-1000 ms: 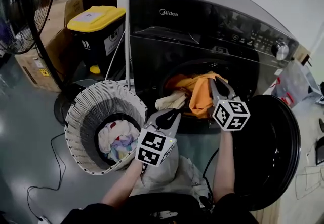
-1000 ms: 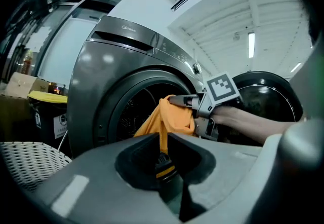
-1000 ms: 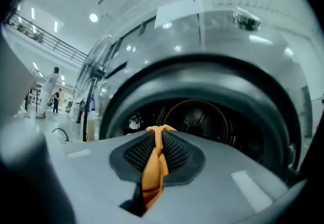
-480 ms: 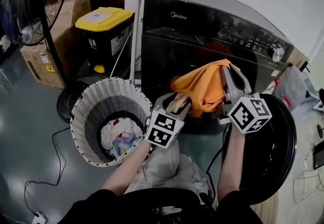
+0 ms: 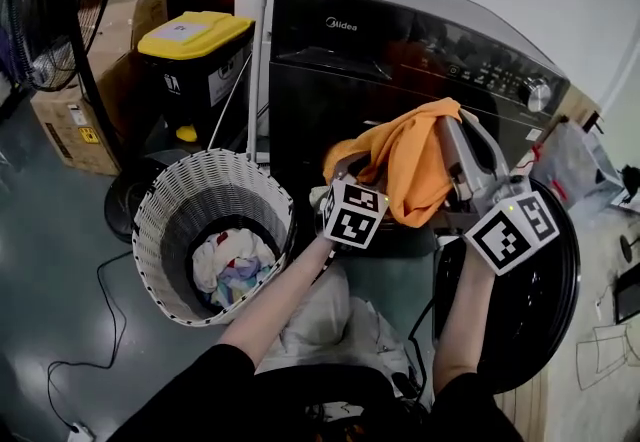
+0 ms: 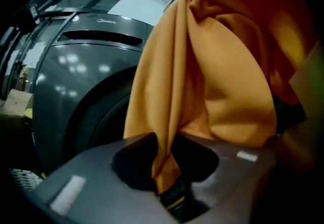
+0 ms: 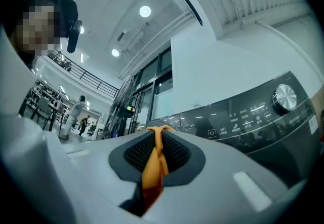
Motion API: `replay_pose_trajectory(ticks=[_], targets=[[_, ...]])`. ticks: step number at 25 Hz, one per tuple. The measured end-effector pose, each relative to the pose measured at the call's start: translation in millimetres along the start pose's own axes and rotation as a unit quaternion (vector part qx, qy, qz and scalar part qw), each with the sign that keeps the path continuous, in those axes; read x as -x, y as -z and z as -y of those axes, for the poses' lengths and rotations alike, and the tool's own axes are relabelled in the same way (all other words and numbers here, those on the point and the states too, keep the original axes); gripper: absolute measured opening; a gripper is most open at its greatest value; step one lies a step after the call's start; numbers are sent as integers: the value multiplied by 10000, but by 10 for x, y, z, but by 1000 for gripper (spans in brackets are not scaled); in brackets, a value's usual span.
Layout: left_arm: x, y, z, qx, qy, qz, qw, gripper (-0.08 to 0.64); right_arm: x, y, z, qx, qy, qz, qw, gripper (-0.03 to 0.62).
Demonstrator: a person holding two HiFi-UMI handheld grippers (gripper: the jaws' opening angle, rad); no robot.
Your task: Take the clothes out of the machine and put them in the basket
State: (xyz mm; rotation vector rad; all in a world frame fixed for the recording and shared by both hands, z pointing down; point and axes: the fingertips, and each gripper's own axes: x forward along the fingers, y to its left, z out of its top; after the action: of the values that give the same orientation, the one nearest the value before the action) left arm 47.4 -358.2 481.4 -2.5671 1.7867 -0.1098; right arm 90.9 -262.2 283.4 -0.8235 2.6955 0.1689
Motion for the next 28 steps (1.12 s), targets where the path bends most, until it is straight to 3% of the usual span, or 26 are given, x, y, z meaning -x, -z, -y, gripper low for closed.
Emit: replay_pose_trajectory(ticks=[1,8,13,17,20,25,28], targets=[[5,-87,-46,134,-33,131,9998,65,15,-11,-5,-97,-46,60,9999,57],[421,-700,-467,960,54,1145,9888,49,35,130,54,-412,-130,79,9990,57],[835,-1059,-659,1001,169,1457,9841,46,-176,541,22,-474,-142,-253,9985,57],[1192,-1377,-641,720,304,1872,9792,44,-336,793,-120,-528,-178,-419,9976,57],[1533,-1676,-660,206,225,2187,9753,44,-474,891,-316,-787,-422,-371,9953,57],[2016,-2007,-780,-623,-222,2297,9710,44,-816,965,-900,-1075,-1056,-258,9883,57],[2275,-2042,-961,-795,-599,2184,9708,44,-1047,951,-1279,-1172,-1409,-166,9829,57]])
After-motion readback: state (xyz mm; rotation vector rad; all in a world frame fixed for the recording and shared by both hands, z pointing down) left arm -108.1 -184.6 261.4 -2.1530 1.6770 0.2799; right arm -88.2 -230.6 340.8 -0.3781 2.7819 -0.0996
